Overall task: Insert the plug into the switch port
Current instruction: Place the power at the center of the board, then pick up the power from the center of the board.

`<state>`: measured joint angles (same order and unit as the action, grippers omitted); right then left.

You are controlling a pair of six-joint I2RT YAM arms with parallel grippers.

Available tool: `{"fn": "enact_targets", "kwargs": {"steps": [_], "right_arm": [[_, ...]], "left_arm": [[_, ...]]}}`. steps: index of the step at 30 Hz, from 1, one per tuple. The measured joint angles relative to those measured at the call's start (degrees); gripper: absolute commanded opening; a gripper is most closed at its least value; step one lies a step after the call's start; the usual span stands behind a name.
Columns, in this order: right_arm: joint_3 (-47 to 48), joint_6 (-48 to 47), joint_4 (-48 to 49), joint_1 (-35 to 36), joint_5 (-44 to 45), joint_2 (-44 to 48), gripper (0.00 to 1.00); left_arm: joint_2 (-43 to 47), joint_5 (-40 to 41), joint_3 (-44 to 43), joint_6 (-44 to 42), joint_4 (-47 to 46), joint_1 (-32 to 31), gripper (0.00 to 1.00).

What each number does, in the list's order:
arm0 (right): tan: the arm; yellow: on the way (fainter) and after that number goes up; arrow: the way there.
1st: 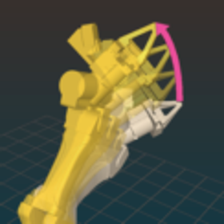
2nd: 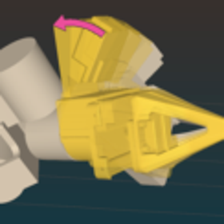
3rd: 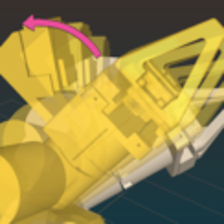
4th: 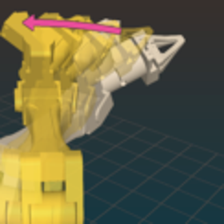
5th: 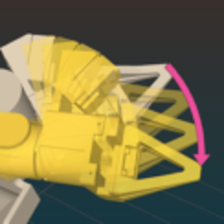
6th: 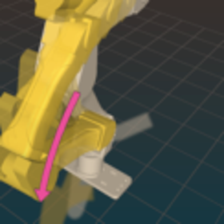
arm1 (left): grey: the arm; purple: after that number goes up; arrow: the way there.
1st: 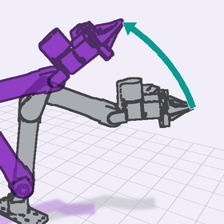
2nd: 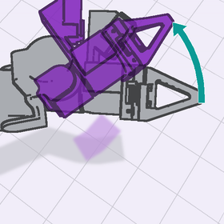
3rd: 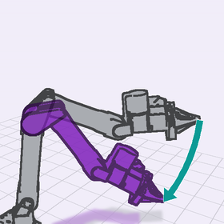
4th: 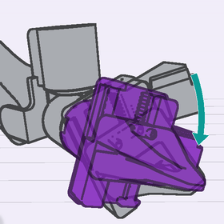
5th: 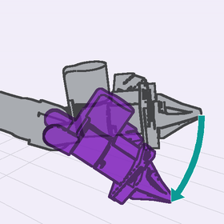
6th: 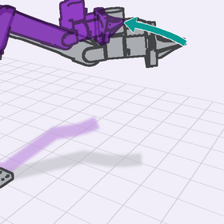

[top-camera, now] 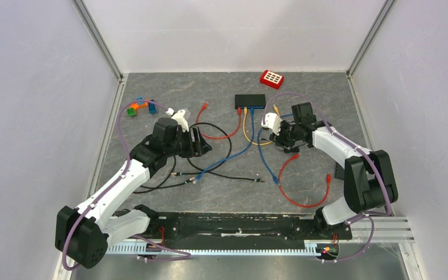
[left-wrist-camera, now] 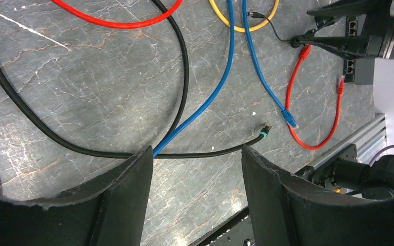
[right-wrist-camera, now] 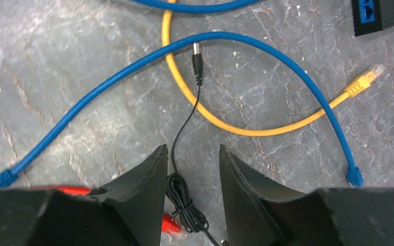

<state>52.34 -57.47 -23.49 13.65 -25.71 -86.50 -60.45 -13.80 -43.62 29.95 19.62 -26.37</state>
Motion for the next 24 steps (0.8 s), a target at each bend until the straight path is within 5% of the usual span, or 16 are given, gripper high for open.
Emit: {"fn": "enact_targets", "kwargs": {"steps": [7, 24], "right_arm": [[0.3, 9.1, 6.6, 0.0, -0.6, -5.0, 0.43], [3.0, 11.2, 13.1, 0.0, -5.1, -15.2, 0.41]], "left_arm": [[1.0, 0.2, 0.6, 0.0, 0.0, 0.0, 0.69], [2.2, 1.6, 0.9, 0.0, 1.1, 0.0, 0.69]]}}
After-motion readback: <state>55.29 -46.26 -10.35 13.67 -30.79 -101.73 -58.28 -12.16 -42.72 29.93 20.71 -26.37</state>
